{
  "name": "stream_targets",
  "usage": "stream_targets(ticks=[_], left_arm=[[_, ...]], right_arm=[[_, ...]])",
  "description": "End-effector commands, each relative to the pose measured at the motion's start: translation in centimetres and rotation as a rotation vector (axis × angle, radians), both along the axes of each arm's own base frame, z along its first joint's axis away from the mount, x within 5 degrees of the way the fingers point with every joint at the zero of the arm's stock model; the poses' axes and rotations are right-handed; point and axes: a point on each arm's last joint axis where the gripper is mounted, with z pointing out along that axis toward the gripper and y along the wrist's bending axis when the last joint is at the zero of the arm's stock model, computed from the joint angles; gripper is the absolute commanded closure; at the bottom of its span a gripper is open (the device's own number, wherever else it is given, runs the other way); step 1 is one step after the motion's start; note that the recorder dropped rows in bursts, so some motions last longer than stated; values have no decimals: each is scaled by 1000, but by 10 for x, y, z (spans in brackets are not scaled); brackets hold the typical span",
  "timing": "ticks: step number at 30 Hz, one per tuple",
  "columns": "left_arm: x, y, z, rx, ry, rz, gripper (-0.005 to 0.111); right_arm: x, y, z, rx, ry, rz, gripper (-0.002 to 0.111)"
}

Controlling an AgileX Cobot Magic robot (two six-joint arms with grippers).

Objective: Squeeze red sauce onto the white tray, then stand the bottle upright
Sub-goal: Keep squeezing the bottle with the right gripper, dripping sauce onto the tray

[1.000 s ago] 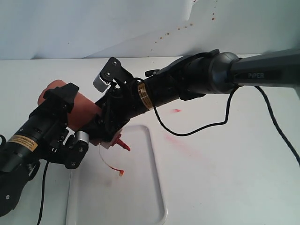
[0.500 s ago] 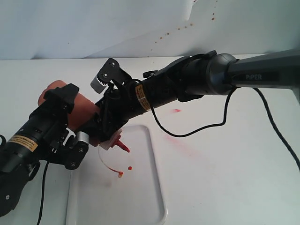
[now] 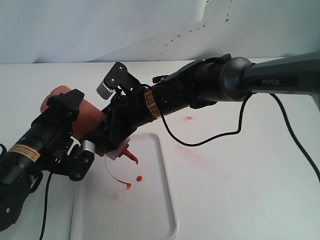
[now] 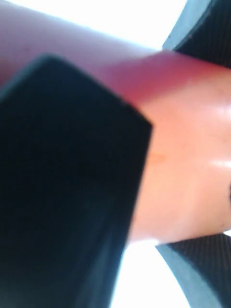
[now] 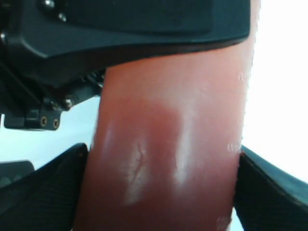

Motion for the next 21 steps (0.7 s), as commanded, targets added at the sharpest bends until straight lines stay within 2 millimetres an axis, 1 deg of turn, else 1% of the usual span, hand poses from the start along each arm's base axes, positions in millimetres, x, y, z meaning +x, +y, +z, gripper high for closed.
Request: stream_targets(ticks=[1,17,19,21], left_arm=[[2,-3,8,-32,-61,-8,107],[2,-3,11,-37,-70,-8,107],[2,-3,16,-47,-88,-8,107],[0,-3,22,-61,-107,-3,107]], right_arm=[[-9,6,3,23,13,63,108],[-8,6,3,22,38,45,108],[-8,6,3,22,38,45,104],[-8,6,3,22,38,45,92]])
